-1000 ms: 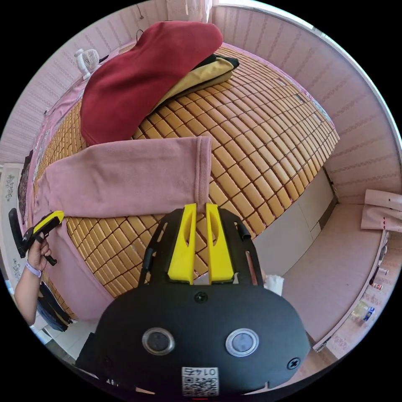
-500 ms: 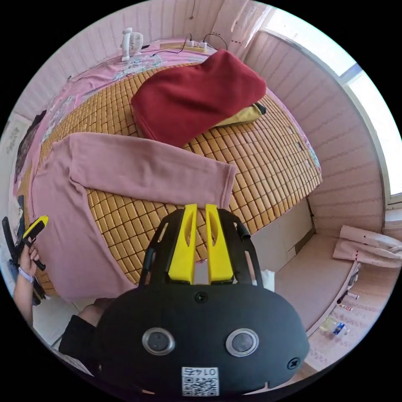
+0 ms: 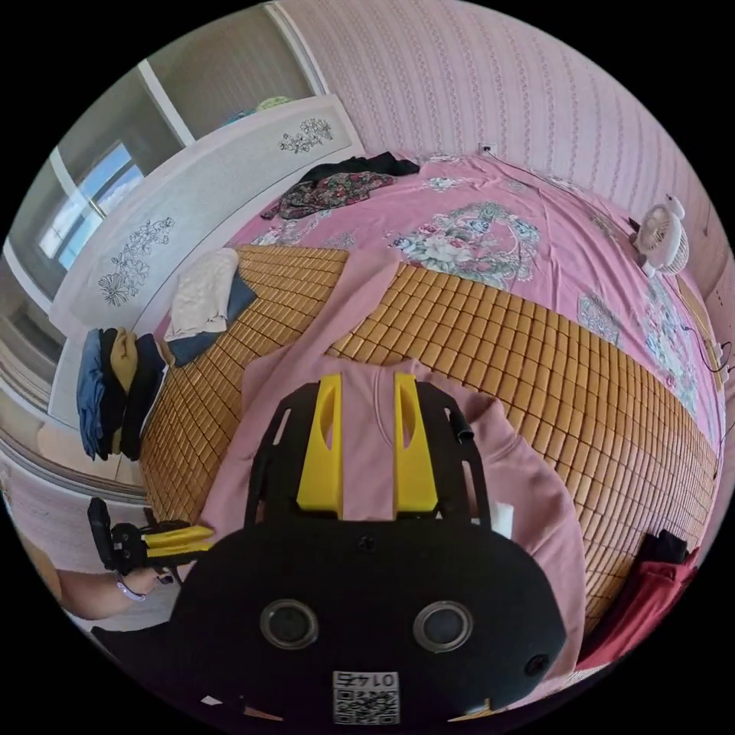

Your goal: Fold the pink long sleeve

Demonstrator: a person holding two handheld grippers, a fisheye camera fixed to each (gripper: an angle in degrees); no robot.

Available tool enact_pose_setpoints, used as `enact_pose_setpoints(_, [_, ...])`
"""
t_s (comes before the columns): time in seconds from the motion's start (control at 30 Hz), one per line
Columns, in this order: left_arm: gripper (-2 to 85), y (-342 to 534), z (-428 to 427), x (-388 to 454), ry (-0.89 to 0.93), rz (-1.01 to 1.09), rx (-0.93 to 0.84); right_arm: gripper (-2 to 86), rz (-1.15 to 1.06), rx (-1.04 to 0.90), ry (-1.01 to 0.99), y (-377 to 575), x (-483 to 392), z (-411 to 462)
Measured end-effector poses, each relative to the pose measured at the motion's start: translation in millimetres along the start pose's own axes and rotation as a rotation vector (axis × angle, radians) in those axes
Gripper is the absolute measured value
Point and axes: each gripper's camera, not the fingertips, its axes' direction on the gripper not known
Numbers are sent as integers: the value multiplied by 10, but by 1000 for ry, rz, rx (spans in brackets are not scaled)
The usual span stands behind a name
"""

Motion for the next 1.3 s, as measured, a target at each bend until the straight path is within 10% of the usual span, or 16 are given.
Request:
enact_pose_setpoints(0.3, [53,129,-362,13,-25,111,0,78,-57,-310,190,-776,-705,1499])
enact_pose_setpoints(0.57, [48,93,-784,-164,42,155,3,12,-208,-46,-21,-841,-1235,828])
enact_pose_setpoints(0.83, [37,530,-1672,-754,188,-47,143,59,-698,-33,-427,164,-1988,64])
enact_pose_setpoints(1.3, [81,1072,-3021,-2671,-149,-690,489,67,-481,-302,-370,762,-1438,533])
